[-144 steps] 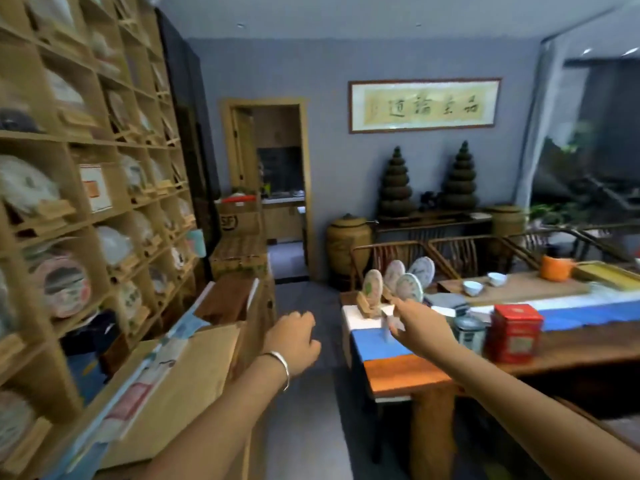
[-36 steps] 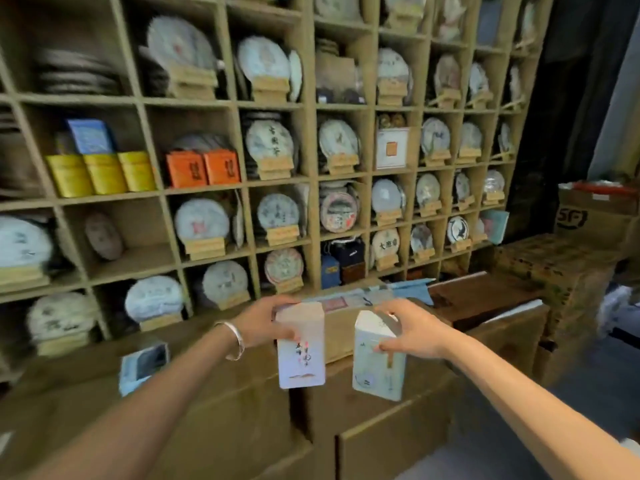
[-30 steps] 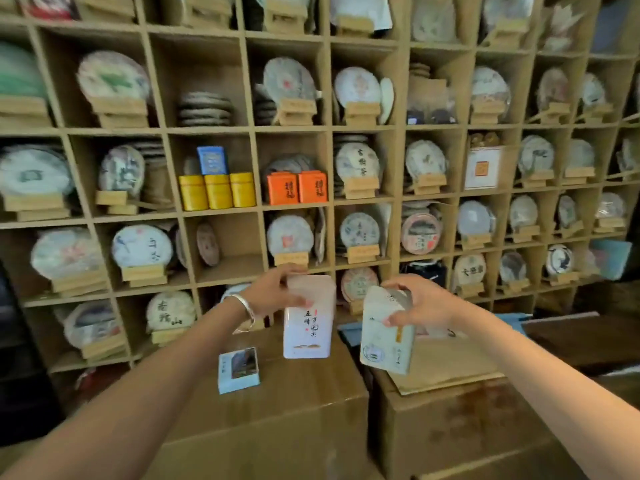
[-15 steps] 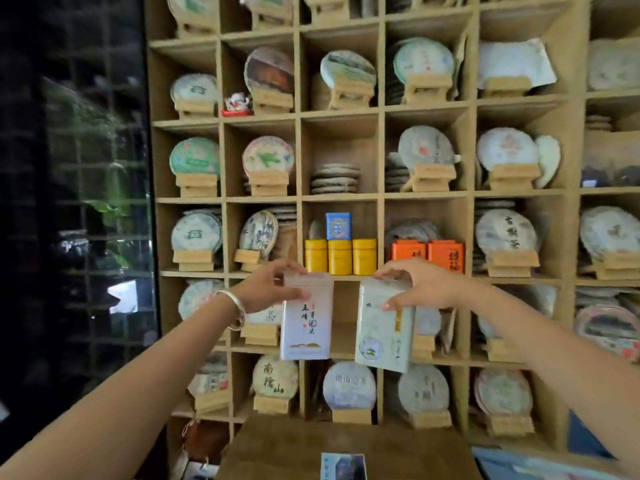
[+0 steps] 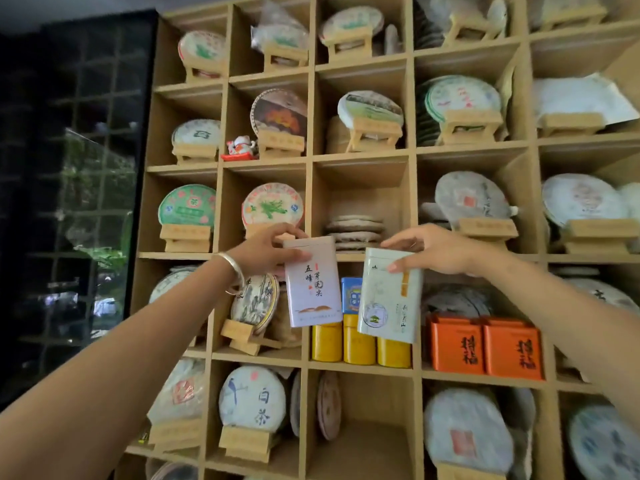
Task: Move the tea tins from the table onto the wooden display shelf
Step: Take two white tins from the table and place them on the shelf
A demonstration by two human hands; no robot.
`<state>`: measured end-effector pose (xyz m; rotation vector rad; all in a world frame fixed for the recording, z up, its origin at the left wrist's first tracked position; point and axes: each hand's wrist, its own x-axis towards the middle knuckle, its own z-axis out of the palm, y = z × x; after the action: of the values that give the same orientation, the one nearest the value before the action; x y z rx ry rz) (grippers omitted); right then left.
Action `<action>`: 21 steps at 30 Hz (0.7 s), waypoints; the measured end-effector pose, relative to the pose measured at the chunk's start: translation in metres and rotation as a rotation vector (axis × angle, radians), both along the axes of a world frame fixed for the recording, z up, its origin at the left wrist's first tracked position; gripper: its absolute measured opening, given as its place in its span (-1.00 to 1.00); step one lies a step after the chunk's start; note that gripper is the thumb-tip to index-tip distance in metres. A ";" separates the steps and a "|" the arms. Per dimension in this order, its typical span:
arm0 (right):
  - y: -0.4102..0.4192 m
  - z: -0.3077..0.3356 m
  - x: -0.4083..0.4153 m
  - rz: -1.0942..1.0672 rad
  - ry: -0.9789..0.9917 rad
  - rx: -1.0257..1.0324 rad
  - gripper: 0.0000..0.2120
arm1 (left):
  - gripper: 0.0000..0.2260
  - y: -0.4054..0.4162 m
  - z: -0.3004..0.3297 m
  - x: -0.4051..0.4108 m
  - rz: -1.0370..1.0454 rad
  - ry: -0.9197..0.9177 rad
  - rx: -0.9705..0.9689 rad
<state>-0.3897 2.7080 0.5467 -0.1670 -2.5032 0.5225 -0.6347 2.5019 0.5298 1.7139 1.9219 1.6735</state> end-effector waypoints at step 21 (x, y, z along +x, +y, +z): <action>0.103 0.105 -0.128 -0.158 0.268 -0.185 -0.69 | -0.75 0.151 0.109 -0.111 0.007 0.212 0.100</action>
<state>-0.5181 2.8106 0.6521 -0.3401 -2.1606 0.6635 -0.7457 2.6533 0.6384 1.9984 1.9600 1.6777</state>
